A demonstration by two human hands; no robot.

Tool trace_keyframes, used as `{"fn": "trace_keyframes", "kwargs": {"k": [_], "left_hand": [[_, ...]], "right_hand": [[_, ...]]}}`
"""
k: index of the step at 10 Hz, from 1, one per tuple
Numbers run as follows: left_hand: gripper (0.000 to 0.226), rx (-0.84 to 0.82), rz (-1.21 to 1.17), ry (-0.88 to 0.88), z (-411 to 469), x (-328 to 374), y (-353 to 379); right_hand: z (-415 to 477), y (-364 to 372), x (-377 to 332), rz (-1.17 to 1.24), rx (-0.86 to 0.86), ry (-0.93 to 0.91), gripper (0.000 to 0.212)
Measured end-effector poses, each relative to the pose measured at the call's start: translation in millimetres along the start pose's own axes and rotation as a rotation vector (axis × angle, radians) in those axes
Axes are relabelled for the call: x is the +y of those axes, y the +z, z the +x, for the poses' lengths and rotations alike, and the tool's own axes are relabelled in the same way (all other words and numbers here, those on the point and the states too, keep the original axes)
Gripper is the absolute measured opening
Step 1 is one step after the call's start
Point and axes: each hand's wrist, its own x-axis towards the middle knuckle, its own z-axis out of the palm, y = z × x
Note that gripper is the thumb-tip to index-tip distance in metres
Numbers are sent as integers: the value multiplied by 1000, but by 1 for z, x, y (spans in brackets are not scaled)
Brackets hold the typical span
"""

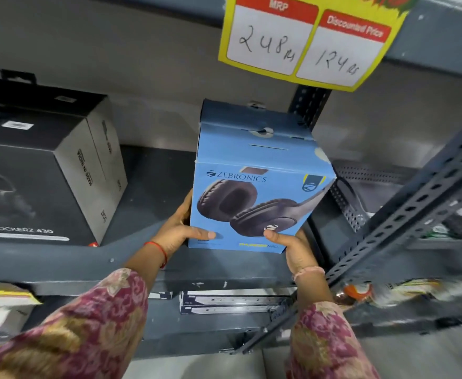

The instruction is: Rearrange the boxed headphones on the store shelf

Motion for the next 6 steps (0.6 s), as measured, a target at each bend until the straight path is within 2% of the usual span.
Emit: {"fn": "trace_keyframes", "kwargs": {"k": [2, 3, 4, 5, 6], "left_hand": [[102, -64, -17, -28, 1, 3, -3], [113, -90, 43, -32, 1, 4, -5], [131, -89, 58, -32, -4, 1, -3], [136, -26, -31, -5, -21, -1, -8], [116, 15, -5, 20, -66, -14, -11]], "right_hand": [[-2, 2, -1, -24, 3, -13, 50], [-8, 3, 2, -61, 27, -60, 68], [-21, 8, 17, -92, 138, -118, 103], [-36, 21, 16, -121, 180, -151, 120], [-68, 50, 19, -153, 365, -127, 112]]}}
